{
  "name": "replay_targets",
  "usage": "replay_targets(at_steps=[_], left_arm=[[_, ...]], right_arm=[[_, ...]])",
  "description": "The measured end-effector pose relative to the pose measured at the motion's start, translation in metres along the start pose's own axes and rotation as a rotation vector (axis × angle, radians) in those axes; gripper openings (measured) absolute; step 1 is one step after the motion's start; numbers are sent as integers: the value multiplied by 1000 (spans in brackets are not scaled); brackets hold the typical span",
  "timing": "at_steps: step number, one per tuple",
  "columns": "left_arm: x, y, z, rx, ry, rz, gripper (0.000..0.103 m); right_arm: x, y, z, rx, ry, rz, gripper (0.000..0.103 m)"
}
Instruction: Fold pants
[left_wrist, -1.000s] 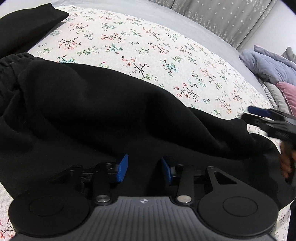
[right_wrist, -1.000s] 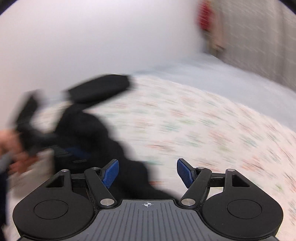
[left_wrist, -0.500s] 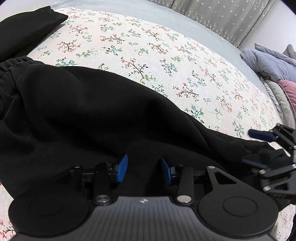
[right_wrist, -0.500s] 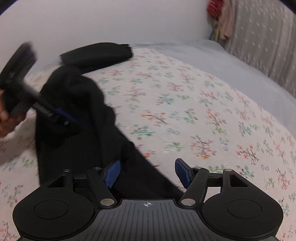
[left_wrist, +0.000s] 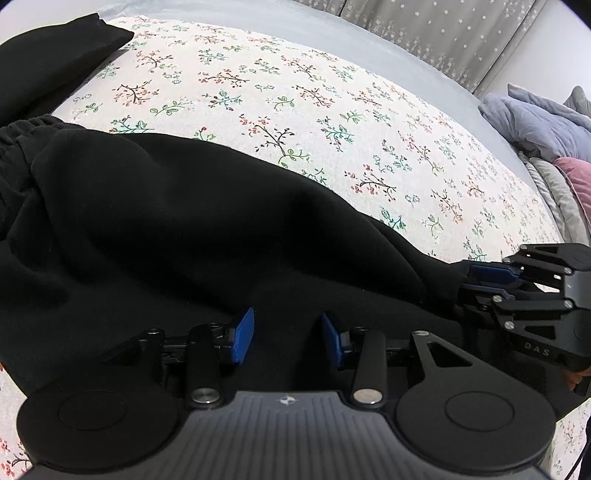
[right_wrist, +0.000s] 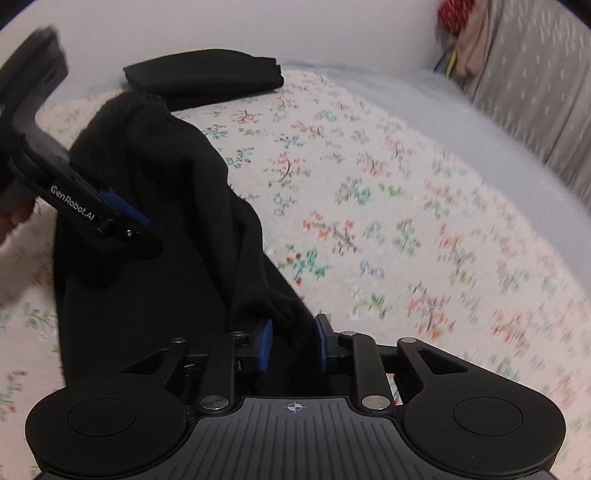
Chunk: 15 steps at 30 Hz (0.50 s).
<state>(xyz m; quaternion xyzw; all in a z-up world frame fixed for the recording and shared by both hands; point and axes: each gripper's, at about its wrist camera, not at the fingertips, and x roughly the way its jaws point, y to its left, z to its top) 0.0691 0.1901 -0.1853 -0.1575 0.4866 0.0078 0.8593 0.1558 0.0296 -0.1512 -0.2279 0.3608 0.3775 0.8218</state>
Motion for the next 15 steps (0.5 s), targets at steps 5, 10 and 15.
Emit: replay_targets(at_steps=[5,10,15], left_arm=[[-1,2,0,-22,-5,-9,49],[-9,6,2,-41,-38,41,48],[-7,6,0,-20,-21,75,48]], right_arm=[[10,-2,6,10,19,26,9],[-21,-9,24,44,-96,-129,3],[-10,-34,36,97,-104,-216,0]])
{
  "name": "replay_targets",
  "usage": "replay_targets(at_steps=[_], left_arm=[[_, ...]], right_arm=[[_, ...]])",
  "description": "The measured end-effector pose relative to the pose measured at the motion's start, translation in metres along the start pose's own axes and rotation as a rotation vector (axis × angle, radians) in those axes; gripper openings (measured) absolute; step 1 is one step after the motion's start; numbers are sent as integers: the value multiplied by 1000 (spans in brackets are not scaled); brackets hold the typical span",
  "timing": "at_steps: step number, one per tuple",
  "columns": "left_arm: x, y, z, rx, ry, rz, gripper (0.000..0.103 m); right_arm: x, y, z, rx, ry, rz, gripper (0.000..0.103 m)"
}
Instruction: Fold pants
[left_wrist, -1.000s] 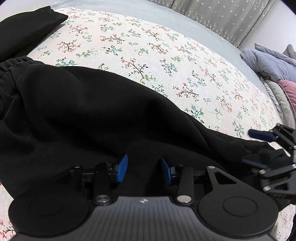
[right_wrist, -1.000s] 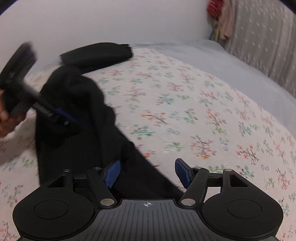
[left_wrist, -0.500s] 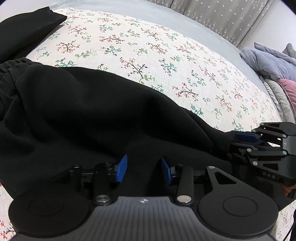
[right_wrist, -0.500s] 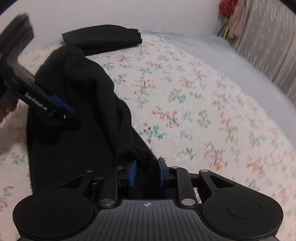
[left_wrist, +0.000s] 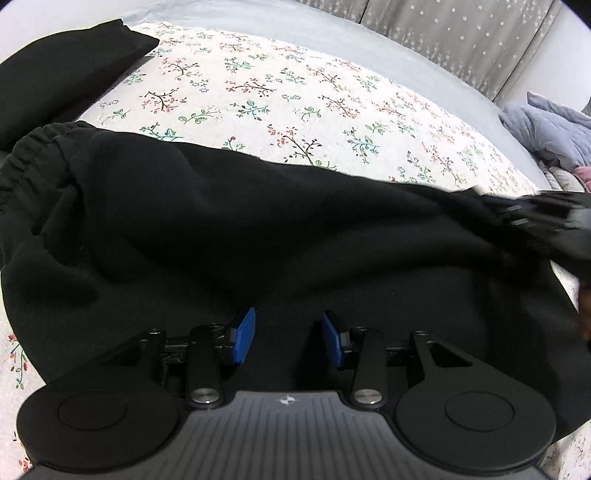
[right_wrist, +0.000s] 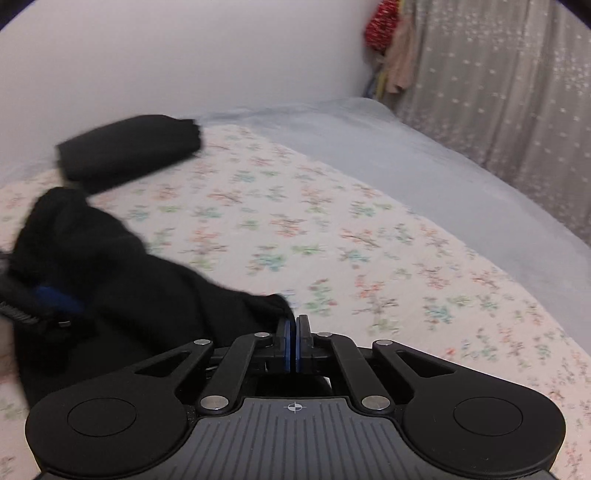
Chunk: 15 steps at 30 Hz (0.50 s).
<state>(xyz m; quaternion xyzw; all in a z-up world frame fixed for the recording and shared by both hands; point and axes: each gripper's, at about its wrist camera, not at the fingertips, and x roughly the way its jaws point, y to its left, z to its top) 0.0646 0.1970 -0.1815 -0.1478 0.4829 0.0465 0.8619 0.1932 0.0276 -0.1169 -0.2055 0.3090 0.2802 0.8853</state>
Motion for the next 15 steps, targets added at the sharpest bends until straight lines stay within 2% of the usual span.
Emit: replay_targets(at_steps=[4,6,10,12,14,15], left_arm=[[-2,-1,-2,24,1,9,49],[-1,-1,-1,16,3,2,49],[-1,-2,0,19,4,5,48],[-1,-2,0,20,3,0,49],[-3,3,2,-1,3,-32,55],[-5,8,2,-22,-1,-57,57]], right_arm=[[52,23,-12,-121,102,-57,0],[58,19,-12,-85,91,-62,0],[50,-6,-12,74,24,-29,0],[66,-1,-17,21,64,-38,0],[69,11,-22,-44,62,-68,0],[65,11,-19,-36,55,-73,0]])
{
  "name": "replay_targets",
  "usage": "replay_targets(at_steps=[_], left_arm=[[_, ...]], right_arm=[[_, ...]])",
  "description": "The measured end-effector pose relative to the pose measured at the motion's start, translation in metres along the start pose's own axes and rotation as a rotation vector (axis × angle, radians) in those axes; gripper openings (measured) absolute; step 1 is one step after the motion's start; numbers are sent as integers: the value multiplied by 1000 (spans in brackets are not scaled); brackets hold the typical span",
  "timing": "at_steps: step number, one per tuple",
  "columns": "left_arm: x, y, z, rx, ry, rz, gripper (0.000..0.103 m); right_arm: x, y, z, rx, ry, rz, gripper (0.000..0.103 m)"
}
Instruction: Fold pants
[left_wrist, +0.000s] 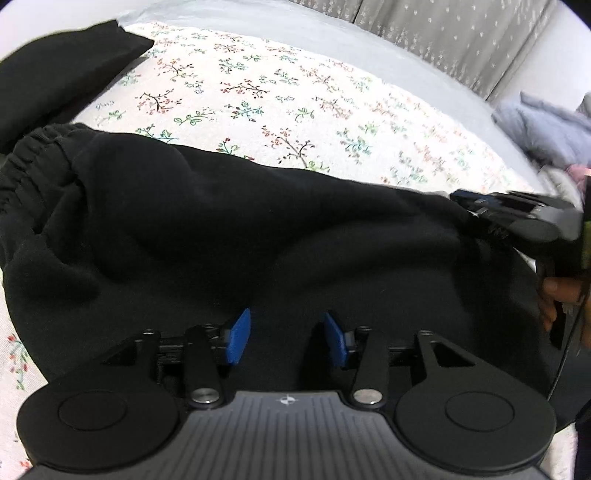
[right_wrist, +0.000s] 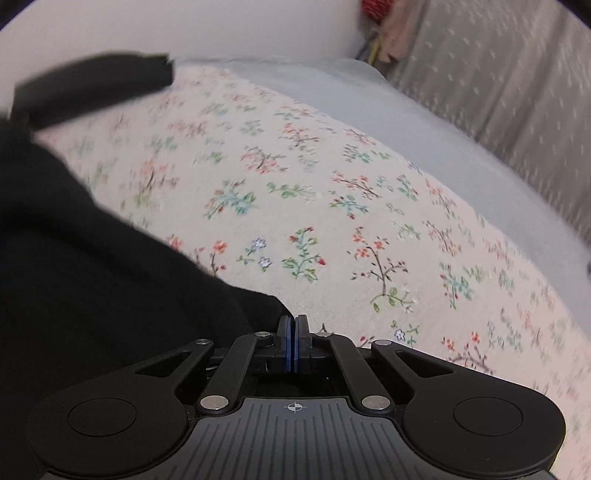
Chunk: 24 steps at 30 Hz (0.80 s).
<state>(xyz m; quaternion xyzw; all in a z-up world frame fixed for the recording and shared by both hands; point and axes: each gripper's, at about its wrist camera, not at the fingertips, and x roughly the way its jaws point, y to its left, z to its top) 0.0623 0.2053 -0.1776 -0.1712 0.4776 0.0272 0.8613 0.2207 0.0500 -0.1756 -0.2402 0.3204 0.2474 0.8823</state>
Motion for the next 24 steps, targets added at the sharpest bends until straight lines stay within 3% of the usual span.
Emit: replay_targets(at_steps=[3,4,6,10,12,14,16,18,20,23,24], left_arm=[[-8,12,6,-50,-33,-35,65],[-13,15,7,-60,-54,-31,67],[-23,23,12,-86,-97,-16,67],[-55,56,14,-221,-221,26,70],[-65,74,13,-289,-262,56,70],[-68,91,11,-359,-265,34,69],[-67,103,9,-422,-252,2,67],[-72,105,8,-456,-272,-26,67],[-83,105,8,-456,-323,-24,71],[-95,108,7,-426,-370,74,84],[-96,109,6,-430,-363,95,84]], right_arm=[[-31,-30,4,192,-89,-30,3],[-45,-42,2,252,-118,-28,15],[-66,-57,-3,314,-149,-25,15],[-100,-41,-18,222,-152,32,15],[-101,-18,-23,135,-124,80,25],[-94,4,-28,65,-117,85,36],[-69,7,-27,121,-58,61,37],[-35,-4,-36,286,64,119,38],[-35,1,-44,261,21,106,39],[-56,3,-42,284,45,18,39],[-72,8,-45,284,9,7,41]])
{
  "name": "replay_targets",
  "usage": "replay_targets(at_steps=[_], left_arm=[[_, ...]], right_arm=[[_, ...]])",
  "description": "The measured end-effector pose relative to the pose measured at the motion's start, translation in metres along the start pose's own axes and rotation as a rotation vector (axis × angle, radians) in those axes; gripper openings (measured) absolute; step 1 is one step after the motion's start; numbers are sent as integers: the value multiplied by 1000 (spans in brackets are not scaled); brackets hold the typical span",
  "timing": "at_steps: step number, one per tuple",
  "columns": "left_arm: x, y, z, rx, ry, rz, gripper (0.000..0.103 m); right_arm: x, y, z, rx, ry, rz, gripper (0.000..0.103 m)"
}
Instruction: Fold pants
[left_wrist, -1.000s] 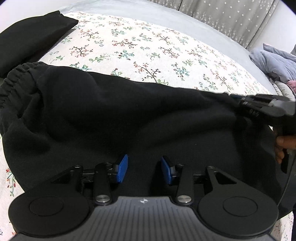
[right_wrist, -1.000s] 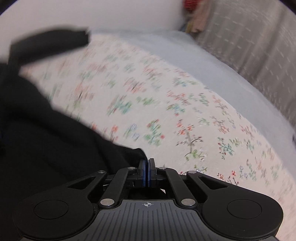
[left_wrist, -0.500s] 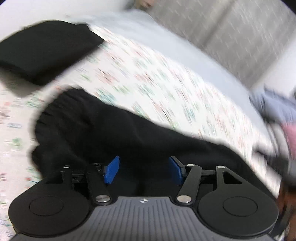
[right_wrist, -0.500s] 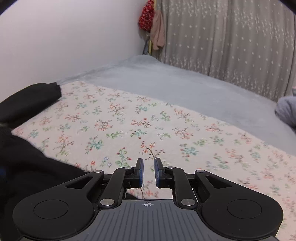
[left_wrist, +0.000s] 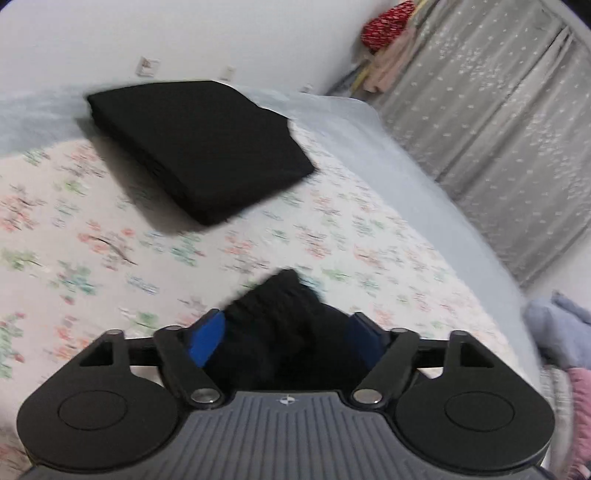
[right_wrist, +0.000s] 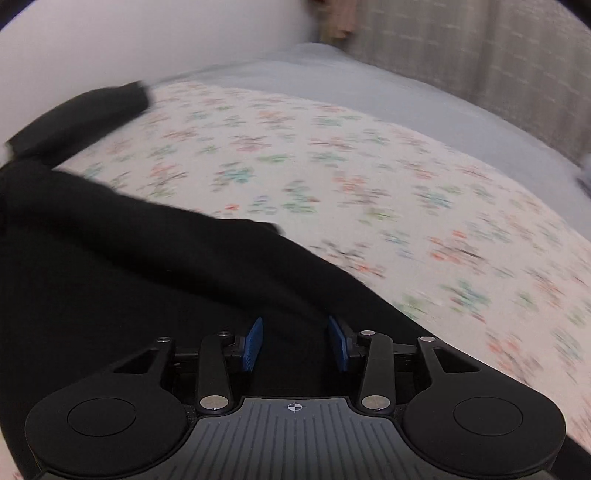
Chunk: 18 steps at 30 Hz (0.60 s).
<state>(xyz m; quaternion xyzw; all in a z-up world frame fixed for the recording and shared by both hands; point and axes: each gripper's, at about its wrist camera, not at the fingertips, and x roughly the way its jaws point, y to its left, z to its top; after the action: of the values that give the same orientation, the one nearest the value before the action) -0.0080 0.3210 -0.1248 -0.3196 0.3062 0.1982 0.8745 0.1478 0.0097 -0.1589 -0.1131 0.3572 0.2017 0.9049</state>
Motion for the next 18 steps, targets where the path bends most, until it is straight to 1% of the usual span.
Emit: replay_targets(at_steps=[1,3,4,6,7,9,10,11,12,13,14,15,16,18], left_arm=[[1,5,1,-12,15,7,84],[3,16,0,-58,52,4,84],[4,19,0,-75,70,0,84],[7,16,-3,-60,98,-7,88],[10,12,-5,-42,109,-6,88],[18,6,-7,-22,122,11,88],[22,5,-7,-19,121,27,81],[26,4,-8,-14,121,45,71],[29,2,-8,-4,120,71,66],[29,3,-9,9,109,87,44],[27,1,-8,21,91,100,29],[21,2,-6,17,75,79,29],[14,5,-5,2,55,49,28],[6,8,-3,-4,24,24,27]], right_arm=[[-16,7,-7,-13,-38,35,41],[-48,31,-21,-79,-73,133,48],[-62,48,-30,-140,-88,173,54],[-84,80,-46,-257,-108,244,60],[-91,98,-53,-310,-109,282,61],[-94,121,-61,-360,-98,320,60],[-92,132,-62,-380,-90,338,57],[-90,140,-63,-398,-81,342,56],[-85,148,-64,-415,-68,319,54],[-79,153,-64,-427,-48,281,37],[-72,154,-61,-426,-23,250,2],[-69,153,-59,-404,-9,240,2],[-69,149,-57,-384,-9,251,2],[-85,146,-56,-366,-45,236,1]])
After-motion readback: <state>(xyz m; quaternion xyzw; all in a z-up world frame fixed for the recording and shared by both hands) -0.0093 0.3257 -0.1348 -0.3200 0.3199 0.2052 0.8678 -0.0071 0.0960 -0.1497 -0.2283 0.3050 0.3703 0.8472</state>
